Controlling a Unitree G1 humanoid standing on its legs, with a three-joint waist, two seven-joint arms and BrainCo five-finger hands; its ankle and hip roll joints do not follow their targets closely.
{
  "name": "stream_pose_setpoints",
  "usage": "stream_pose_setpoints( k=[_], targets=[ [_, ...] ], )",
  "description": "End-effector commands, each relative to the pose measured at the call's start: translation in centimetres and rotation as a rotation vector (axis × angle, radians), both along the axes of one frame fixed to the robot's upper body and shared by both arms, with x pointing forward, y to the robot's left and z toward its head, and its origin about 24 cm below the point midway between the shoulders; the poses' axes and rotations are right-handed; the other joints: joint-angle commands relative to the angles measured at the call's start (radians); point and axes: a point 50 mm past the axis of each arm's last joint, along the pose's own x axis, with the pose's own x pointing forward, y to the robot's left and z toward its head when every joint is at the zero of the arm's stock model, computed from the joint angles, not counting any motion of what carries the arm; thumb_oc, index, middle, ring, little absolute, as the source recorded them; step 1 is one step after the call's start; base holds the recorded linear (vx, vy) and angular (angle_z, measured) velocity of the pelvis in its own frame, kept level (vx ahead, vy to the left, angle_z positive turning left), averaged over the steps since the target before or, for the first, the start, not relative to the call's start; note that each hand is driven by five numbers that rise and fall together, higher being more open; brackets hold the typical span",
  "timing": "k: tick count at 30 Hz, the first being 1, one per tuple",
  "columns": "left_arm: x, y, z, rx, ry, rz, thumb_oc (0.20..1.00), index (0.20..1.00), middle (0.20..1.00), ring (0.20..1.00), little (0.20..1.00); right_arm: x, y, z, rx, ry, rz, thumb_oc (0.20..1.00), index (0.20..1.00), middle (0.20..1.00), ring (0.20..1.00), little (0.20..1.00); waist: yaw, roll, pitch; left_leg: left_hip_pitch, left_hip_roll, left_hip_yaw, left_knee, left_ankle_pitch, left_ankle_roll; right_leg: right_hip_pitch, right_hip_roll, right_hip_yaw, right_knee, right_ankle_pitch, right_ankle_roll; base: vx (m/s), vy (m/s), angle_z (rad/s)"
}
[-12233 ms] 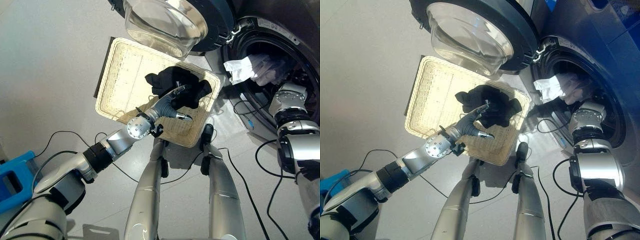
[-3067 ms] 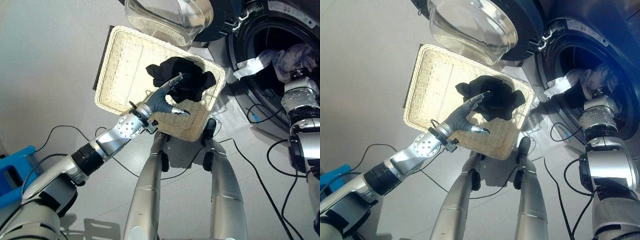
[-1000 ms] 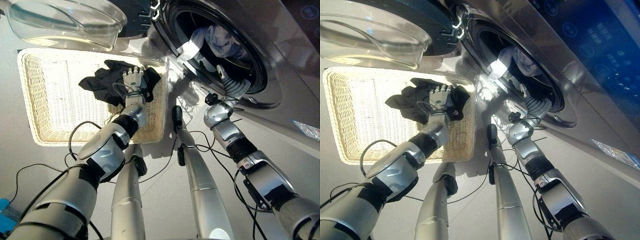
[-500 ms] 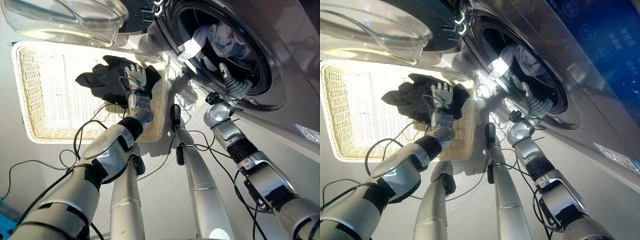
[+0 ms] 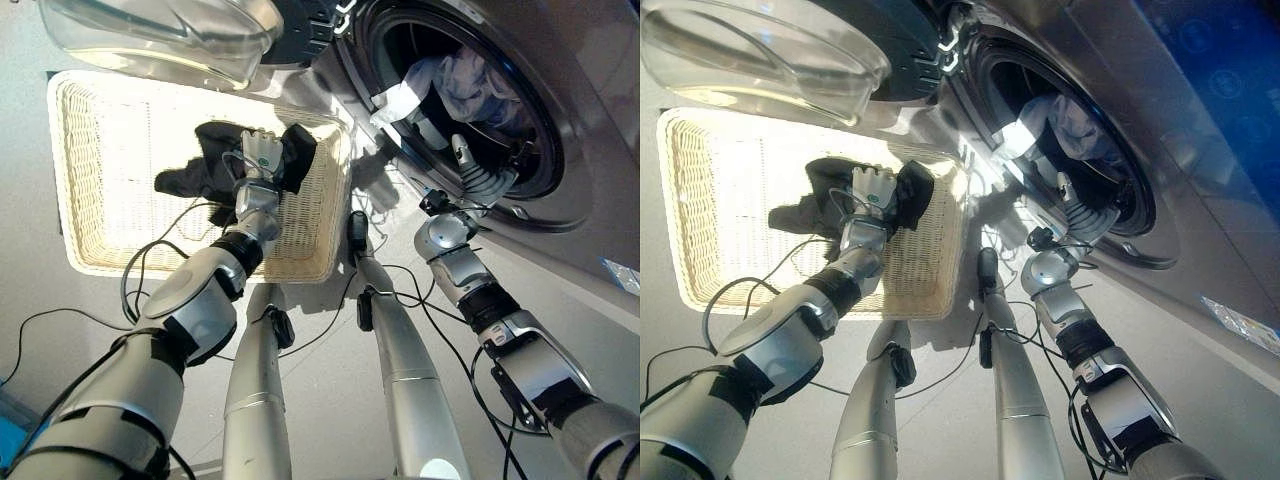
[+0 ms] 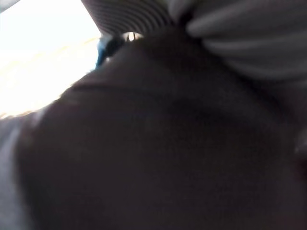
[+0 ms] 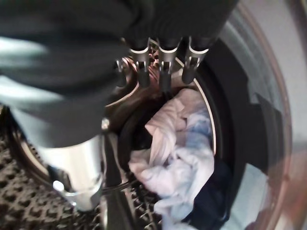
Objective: Put the clothes into the washing machine.
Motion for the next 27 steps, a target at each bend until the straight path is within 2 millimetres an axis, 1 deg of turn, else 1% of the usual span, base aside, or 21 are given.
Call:
stream_pose_setpoints(
  k=[1,2,3,4,5,6,7,8,9,10,11,12,13,14,16,18,19,20,22,23,27],
  targets=[
    [-0.7,4.8,-2.1,-0.184,-0.002,0.086,0.200,0.200,0.200,0.200,0.200,-0.8,-1.1,0.9,0.047,-0.102,-0.014,1.000,1.000,1.000,1.000,1.000,0.015,-0.021,0.012,0.035,-0.051,0.037,0.009,-0.027,-0.049,0.029,0.016,-0.019,-0.003,0.050,0.129,0.00,0.038,0.06],
    [-0.7,4.8,-2.1,-0.202,-0.010,0.078,0.200,0.200,0.200,0.200,0.200,-0.8,-1.1,0.9,0.046,-0.103,-0.016,1.000,1.000,1.000,1.000,1.000,0.015,-0.021,0.012,0.036,-0.051,0.037,0.009,-0.027,-0.049,0.029,0.015,-0.019,-0.003,0.050,0.129,0.00,0.050,0.05],
    [-0.8,5.0,-2.3,-0.322,-0.050,0.039,0.200,0.200,0.200,0.200,0.200,-1.0,-1.2,0.9,0.036,-0.104,-0.025,1.000,1.000,1.000,1.000,1.000,0.020,-0.019,0.012,0.040,-0.054,0.036,0.007,-0.026,-0.048,0.033,0.015,-0.019,-0.001,0.048,0.128,0.00,0.039,0.03],
    [-0.9,5.1,-2.4,-0.404,-0.077,0.025,0.200,0.200,0.200,0.200,0.200,-1.0,-1.1,1.0,0.028,-0.106,-0.027,1.000,1.000,1.000,1.000,1.000,0.021,-0.018,0.012,0.044,-0.055,0.036,0.004,-0.025,-0.047,0.037,0.015,-0.020,-0.004,0.047,0.128,0.00,0.040,0.03],
    [-0.9,5.1,-2.3,-0.433,-0.091,0.014,0.200,0.200,0.200,0.200,0.200,-1.1,-1.1,1.0,0.025,-0.106,-0.028,1.000,1.000,1.000,1.000,1.000,0.022,-0.018,0.012,0.045,-0.055,0.036,0.003,-0.025,-0.047,0.038,0.016,-0.020,-0.003,0.046,0.127,0.00,0.050,0.03],
    [-1.0,5.0,-2.0,-0.640,-0.162,-0.040,0.200,0.200,0.200,0.200,0.200,-1.2,-0.9,1.2,-0.008,-0.113,-0.019,1.000,1.000,1.000,1.000,1.000,0.027,-0.017,0.012,0.049,-0.058,0.033,0.002,-0.026,-0.045,0.041,0.017,-0.019,0.003,0.039,0.126,0.00,0.039,0.03],
    [-1.0,5.1,-2.1,-0.646,-0.156,-0.036,0.200,0.200,0.200,0.200,0.200,-1.2,-0.9,1.2,-0.011,-0.113,-0.018,1.000,1.000,1.000,1.000,1.000,0.026,-0.017,0.012,0.050,-0.058,0.032,0.002,-0.026,-0.045,0.041,0.017,-0.019,0.003,0.038,0.126,0.00,0.051,0.01],
    [-1.0,4.9,-1.8,-0.752,-0.190,-0.077,0.200,0.200,0.200,0.200,0.200,-1.2,-0.6,1.3,-0.037,-0.115,0.003,1.000,1.000,1.000,1.000,1.000,0.029,-0.016,0.012,0.053,-0.060,0.030,0.001,-0.026,-0.044,0.045,0.018,-0.019,0.005,0.035,0.125,0.00,0.040,0.02],
    [-1.1,4.7,-1.5,-0.891,-0.223,-0.133,0.200,0.200,0.200,0.200,0.200,-1.2,-0.2,1.6,-0.095,-0.123,0.059,1.000,1.000,1.000,1.000,1.000,0.033,-0.015,0.012,0.055,-0.063,0.026,0.004,-0.027,-0.043,0.047,0.018,-0.018,0.010,0.028,0.124,0.00,0.038,0.02],
    [-1.1,4.7,-1.5,-0.892,-0.223,-0.133,0.200,0.200,0.200,0.200,0.200,-1.2,-0.1,1.6,-0.095,-0.122,0.059,1.000,1.000,1.000,1.000,1.000,0.032,-0.015,0.012,0.055,-0.063,0.026,0.004,-0.027,-0.043,0.048,0.018,-0.018,0.010,0.028,0.124,0.00,0.040,0.02],
    [-1.2,4.2,-1.4,-1.059,-0.251,-0.194,0.200,0.200,0.200,0.200,0.200,-1.3,0.4,1.8,-0.181,-0.122,0.100,1.000,1.000,1.000,1.000,1.000,0.038,-0.013,0.012,0.059,-0.068,0.020,0.007,-0.029,-0.041,0.051,0.019,-0.019,0.017,0.022,0.121,0.00,0.000,0.00],
    [-1.3,3.9,-1.3,-1.141,-0.266,-0.228,0.200,0.200,0.200,0.200,0.200,-1.3,0.8,1.9,-0.238,-0.120,0.147,1.000,1.000,1.000,1.000,1.000,0.042,-0.012,0.012,0.060,-0.072,0.016,0.007,-0.029,-0.039,0.053,0.019,-0.019,0.021,0.019,0.120,0.00,0.000,0.00],
    [-1.3,3.8,-1.3,-1.173,-0.273,-0.242,0.200,0.200,0.200,0.200,0.200,-1.3,1.0,2.0,-0.257,-0.121,0.161,1.000,1.000,1.000,1.000,1.000,0.042,-0.011,0.012,0.061,-0.073,0.015,0.007,-0.030,-0.039,0.053,0.019,-0.020,0.022,0.018,0.120,0.00,0.000,0.00],
    [-1.5,3.3,-1.2,-1.327,-0.280,-0.312,0.200,0.200,0.200,0.200,0.200,-1.3,2.0,2.0,-0.370,-0.112,0.266,1.000,1.000,1.000,1.000,1.000,0.048,-0.012,0.012,0.066,-0.075,0.012,0.008,-0.031,-0.036,0.057,0.019,-0.022,0.029,0.013,0.120,0.00,0.009,0.03],
    [-1.8,2.9,-1.1,-1.440,-0.289,-0.376,0.200,0.200,0.200,0.200,0.200,-1.4,2.8,1.8,-0.449,-0.100,0.347,1.000,1.000,1.000,1.000,1.000,0.052,-0.012,0.012,0.070,-0.077,0.010,0.007,-0.031,-0.034,0.061,0.016,-0.027,0.032,0.009,0.120,0.00,0.001,0.07],
    [-2.3,2.1,-0.8,-1.615,-0.292,-0.505,0.200,0.200,0.200,0.200,0.200,-1.4,4.6,1.1,-0.617,-0.065,0.605,1.000,1.000,1.000,1.000,1.000,0.060,-0.016,0.012,0.076,-0.082,0.003,0.008,-0.034,-0.032,0.069,0.011,-0.039,0.036,0.003,0.121,0.00,-0.018,0.12],
    [-2.3,2.1,-0.9,-1.615,-0.292,-0.504,0.200,0.200,0.200,0.200,0.200,-1.4,4.6,1.1,-0.617,-0.065,0.606,1.000,1.000,1.000,1.000,1.000,0.060,-0.015,0.012,0.076,-0.082,0.002,0.008,-0.034,-0.032,0.070,0.010,-0.039,0.036,0.003,0.121,0.00,-0.033,0.15],
    [-2.5,1.8,-0.7,-1.658,-0.286,-0.545,0.200,0.200,0.200,0.200,0.200,-1.3,5.2,0.5,-0.674,-0.021,0.721,1.000,1.000,1.000,1.000,1.000,0.067,-0.017,0.012,0.081,-0.084,-0.001,0.004,-0.032,-0.032,0.076,0.008,-0.047,0.034,0.002,0.121,0.00,-0.032,0.14],
    [-2.6,1.6,-0.6,-1.700,-0.269,-0.582,0.200,0.200,0.200,0.200,0.200,-1.0,5.6,-0.2,-0.709,0.034,0.793,1.000,1.000,1.000,1.000,1.000,0.072,-0.019,0.012,0.085,-0.086,-0.005,0.003,-0.031,-0.033,0.083,0.004,-0.054,0.032,0.002,0.121,-0.01,-0.048,0.10],
    [-2.8,1.3,-0.6,-1.762,-0.241,-0.635,0.200,0.200,0.200,0.200,0.200,-0.5,5.7,-1.4,-0.751,0.122,0.897,1.000,1.000,1.000,1.000,1.000,0.082,-0.022,0.012,0.091,-0.088,-0.011,0.000,-0.029,-0.034,0.091,-0.001,-0.065,0.031,0.002,0.121,-0.01,-0.056,0.06],
    [-2.9,0.8,-0.4,-1.821,-0.200,-0.693,0.200,0.200,0.200,0.200,0.200,0.0,5.9,-2.1,-0.809,0.200,0.932,1.000,1.000,1.000,1.000,1.000,0.091,-0.022,0.012,0.096,-0.094,-0.018,0.000,-0.028,-0.033,0.102,-0.007,-0.078,0.028,0.001,0.121,0.00,-0.034,0.08]
  ],
)
